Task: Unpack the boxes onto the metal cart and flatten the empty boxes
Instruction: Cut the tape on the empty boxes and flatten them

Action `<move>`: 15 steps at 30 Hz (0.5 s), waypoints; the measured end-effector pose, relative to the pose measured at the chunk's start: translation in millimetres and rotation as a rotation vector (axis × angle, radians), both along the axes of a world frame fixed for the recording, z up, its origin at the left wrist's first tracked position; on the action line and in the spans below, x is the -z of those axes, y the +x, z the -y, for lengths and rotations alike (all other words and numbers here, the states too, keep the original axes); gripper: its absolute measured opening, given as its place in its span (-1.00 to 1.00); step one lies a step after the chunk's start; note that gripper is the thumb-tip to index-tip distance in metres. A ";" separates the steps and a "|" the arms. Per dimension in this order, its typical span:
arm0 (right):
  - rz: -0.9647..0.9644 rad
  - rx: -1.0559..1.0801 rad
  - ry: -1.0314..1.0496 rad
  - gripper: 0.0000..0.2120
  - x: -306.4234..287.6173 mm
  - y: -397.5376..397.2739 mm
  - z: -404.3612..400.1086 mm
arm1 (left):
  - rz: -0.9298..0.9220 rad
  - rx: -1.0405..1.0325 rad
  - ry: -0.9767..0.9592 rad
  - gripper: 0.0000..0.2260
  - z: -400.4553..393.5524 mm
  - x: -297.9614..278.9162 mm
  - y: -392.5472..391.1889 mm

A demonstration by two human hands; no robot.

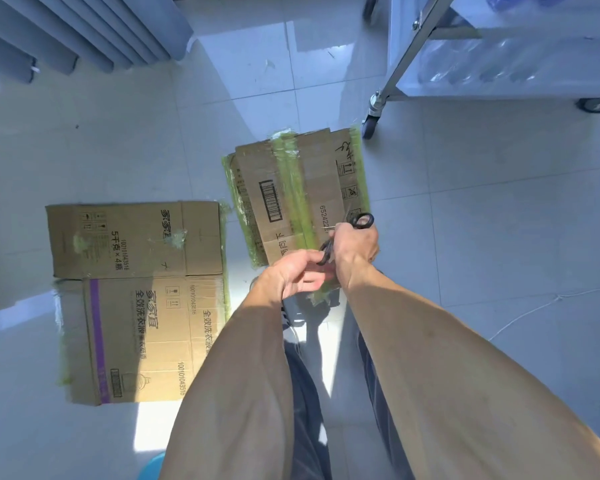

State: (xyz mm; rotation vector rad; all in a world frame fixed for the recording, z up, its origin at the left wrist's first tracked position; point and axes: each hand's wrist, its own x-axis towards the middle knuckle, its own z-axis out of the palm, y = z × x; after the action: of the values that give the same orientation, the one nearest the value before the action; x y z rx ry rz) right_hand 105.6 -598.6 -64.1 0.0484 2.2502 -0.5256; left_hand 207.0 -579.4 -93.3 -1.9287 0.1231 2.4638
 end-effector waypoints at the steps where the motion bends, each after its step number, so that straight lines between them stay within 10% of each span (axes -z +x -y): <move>1: 0.022 0.017 -0.008 -0.82 1.4 0.8 -0.3 | 0.034 -0.048 -0.028 -0.89 0.6 1.9 0.9; 6: -0.099 0.042 -0.092 -0.60 -2.3 5.4 -4.4 | 0.259 -0.105 -0.177 -0.88 1.8 9.8 12.4; 12: -0.460 -0.828 0.049 -0.75 7.1 10.4 -8.3 | 0.339 -0.090 -0.253 -0.84 1.7 16.0 28.7; 15: -0.421 -0.895 0.159 -0.81 10.5 23.1 0.1 | 0.311 -0.139 -0.270 -0.84 7.9 16.1 33.1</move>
State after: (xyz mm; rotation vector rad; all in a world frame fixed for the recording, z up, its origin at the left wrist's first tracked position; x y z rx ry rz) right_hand 128.6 -598.7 -74.6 -1.0187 2.3999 0.1474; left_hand 240.1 -587.3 -109.4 -2.4834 0.3437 2.2866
